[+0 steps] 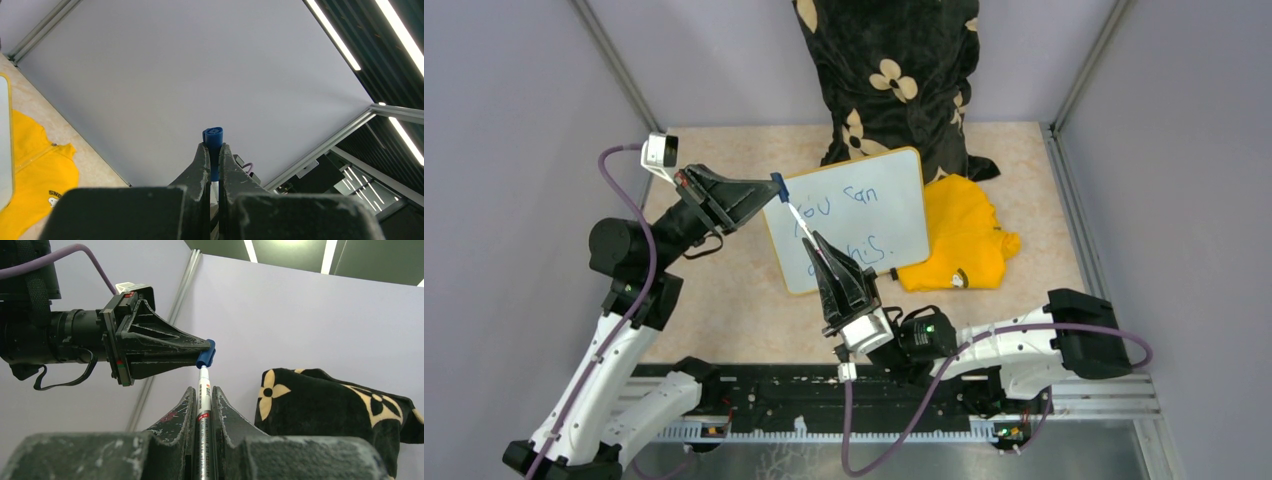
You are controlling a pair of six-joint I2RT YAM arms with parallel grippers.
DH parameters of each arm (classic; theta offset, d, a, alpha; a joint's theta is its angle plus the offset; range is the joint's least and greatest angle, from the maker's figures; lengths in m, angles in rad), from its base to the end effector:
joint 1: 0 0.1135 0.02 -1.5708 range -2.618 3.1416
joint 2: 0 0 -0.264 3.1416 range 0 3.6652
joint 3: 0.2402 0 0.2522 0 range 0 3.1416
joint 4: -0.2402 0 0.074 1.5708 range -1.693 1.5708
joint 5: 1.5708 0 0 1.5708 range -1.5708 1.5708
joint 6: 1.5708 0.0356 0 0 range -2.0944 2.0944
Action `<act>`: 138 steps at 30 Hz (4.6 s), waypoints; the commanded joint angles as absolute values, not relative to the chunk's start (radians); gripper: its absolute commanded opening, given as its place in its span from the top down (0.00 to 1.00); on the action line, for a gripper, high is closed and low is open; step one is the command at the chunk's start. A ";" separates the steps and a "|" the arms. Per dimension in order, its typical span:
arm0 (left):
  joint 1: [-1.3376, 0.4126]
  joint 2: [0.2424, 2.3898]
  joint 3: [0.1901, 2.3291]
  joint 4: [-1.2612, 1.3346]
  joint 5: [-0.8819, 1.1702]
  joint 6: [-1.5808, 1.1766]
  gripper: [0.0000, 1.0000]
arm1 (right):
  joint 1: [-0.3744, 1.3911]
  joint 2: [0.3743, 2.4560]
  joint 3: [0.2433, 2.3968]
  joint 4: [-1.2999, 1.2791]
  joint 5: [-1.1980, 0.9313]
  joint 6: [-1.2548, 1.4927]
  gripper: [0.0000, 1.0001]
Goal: Write a sentence on the whiteboard
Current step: Close the whiteboard marker at the center of the board.
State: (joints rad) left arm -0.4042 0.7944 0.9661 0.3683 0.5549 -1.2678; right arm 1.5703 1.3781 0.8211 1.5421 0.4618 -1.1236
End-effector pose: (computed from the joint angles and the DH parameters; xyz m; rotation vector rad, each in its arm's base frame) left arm 0.1356 -0.0784 0.4564 0.0445 1.3047 -1.7504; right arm 0.0160 0.2676 0.3823 -0.4626 0.5666 0.2915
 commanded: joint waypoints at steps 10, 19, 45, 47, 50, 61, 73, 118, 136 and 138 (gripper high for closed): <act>-0.416 0.764 0.956 0.431 0.564 -1.280 1.00 | 1.582 1.386 0.874 1.722 0.466 -1.122 1.00; -0.416 0.759 0.945 0.432 0.563 -1.276 1.00 | 1.583 1.383 0.876 1.721 0.462 -1.118 1.00; -0.416 0.777 0.965 0.408 0.544 -1.252 1.00 | 1.592 1.379 0.875 1.721 0.462 -1.134 1.00; -0.417 0.776 0.964 0.409 0.552 -1.252 1.00 | 1.591 1.379 0.878 1.721 0.462 -1.135 1.00; -0.418 0.774 0.958 0.410 0.557 -1.253 1.00 | 1.591 1.383 0.882 1.720 0.463 -1.137 1.00; -0.420 0.762 0.959 0.422 0.571 -1.255 1.00 | 1.591 1.397 0.897 1.721 0.466 -1.141 1.00; -0.429 0.767 0.937 0.464 0.570 -1.292 1.00 | 1.592 1.424 0.929 1.720 0.470 -1.144 1.00; -0.466 0.802 0.851 0.658 0.557 -1.410 1.00 | 1.577 1.525 1.110 1.721 0.383 -0.993 1.00; -0.494 0.851 0.852 0.710 0.602 -1.404 1.00 | 1.578 1.547 1.156 1.720 0.368 -0.926 1.00; -0.500 0.855 0.853 0.712 0.608 -1.401 1.00 | 1.576 1.547 1.160 1.720 0.371 -0.918 1.00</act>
State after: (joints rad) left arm -0.4541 0.8230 0.8688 0.7528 0.4282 -1.4261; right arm 1.5688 1.5337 1.0966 1.5505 0.4770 -1.0153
